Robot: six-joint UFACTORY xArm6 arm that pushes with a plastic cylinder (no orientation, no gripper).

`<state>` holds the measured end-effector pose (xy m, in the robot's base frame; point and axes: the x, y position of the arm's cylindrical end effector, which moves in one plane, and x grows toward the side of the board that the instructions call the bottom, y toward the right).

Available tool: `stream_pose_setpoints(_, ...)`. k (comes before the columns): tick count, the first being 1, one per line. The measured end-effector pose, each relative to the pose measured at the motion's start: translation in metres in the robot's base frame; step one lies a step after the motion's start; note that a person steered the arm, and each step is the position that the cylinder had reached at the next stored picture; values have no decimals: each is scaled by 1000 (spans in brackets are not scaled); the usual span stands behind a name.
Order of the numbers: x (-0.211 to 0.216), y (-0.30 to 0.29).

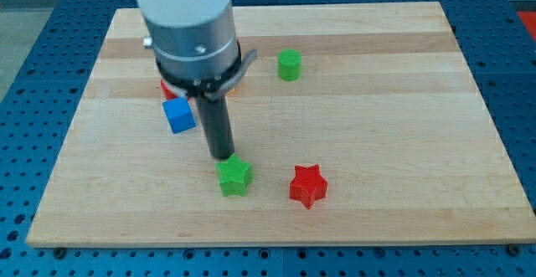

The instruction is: Place the blue cube to the left of the green star

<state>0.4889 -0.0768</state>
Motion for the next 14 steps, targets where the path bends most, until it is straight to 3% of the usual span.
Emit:
stream_pose_setpoints(1,-58,1)
stream_pose_setpoints(2,-90,-10)
stream_pose_setpoints(4,-105,-45)
stream_pose_setpoints(8,-43,-87)
stream_pose_setpoints(11,-32,-59)
stream_pose_setpoints(14,7,-59)
